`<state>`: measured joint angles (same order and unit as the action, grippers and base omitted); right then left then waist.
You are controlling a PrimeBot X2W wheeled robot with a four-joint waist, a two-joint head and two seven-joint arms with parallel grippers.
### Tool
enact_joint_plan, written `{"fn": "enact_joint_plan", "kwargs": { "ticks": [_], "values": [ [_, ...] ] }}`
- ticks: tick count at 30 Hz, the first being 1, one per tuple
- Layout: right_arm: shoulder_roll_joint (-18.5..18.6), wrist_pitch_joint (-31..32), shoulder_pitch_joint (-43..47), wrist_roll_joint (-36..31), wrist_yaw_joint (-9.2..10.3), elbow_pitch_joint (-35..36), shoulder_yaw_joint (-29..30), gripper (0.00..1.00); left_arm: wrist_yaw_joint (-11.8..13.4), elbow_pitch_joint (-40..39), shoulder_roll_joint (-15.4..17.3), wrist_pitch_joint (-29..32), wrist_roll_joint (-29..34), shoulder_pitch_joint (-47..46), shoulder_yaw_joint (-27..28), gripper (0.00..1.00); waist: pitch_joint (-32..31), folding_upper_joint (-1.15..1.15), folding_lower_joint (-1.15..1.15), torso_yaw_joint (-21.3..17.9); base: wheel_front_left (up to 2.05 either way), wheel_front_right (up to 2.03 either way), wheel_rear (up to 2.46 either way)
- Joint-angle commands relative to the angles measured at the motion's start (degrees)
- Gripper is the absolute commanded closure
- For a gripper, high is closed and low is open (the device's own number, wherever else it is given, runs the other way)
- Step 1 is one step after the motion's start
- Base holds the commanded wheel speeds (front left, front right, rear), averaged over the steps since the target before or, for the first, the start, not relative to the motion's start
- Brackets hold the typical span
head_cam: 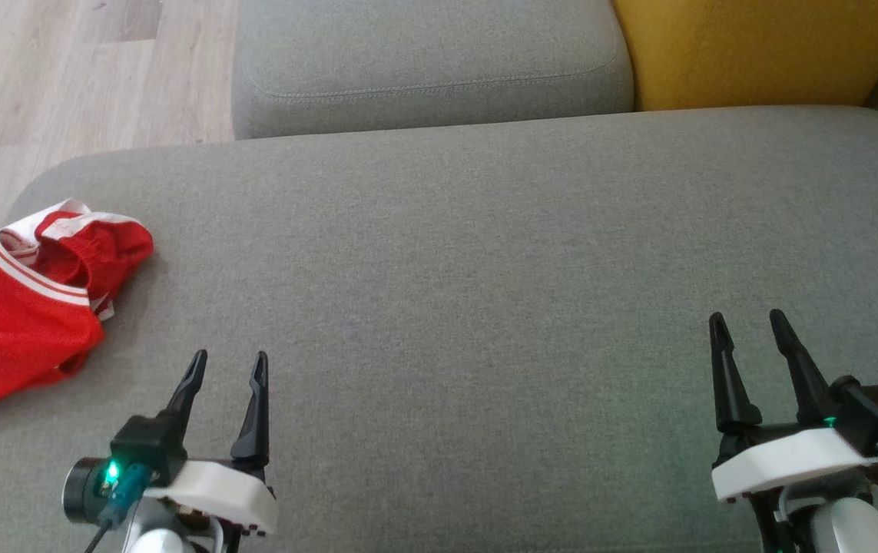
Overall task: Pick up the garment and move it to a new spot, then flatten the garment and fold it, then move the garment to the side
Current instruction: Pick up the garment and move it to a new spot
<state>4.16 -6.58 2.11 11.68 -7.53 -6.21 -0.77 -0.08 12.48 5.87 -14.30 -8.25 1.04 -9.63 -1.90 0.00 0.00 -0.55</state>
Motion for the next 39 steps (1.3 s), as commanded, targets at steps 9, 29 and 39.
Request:
{"fn": "enact_joint_plan", "kwargs": {
  "ticks": [9,29,39],
  "values": [
    [0.48,0.01,-0.62,-0.55,0.04,1.92,-0.72,0.00,-0.57,-1.43,0.23,-0.70,-0.19,-2.74,2.35,0.00,0.07,0.00,0.00,1.45,0.00,0.00,0.00],
    [-0.28,2.08,0.26,-2.72,0.04,4.92,-3.08,0.00,0.18,-1.17,1.82,-0.70,-1.59,-5.05,5.49,0.00,0.65,0.00,0.00,19.94,0.00,0.00,0.00],
    [-0.56,2.38,-0.02,-3.30,0.04,5.15,-3.58,0.00,0.48,-1.71,1.67,-0.70,-2.05,-4.39,6.11,0.00,0.81,0.00,0.00,23.19,0.00,0.00,0.00]
  ]
}}
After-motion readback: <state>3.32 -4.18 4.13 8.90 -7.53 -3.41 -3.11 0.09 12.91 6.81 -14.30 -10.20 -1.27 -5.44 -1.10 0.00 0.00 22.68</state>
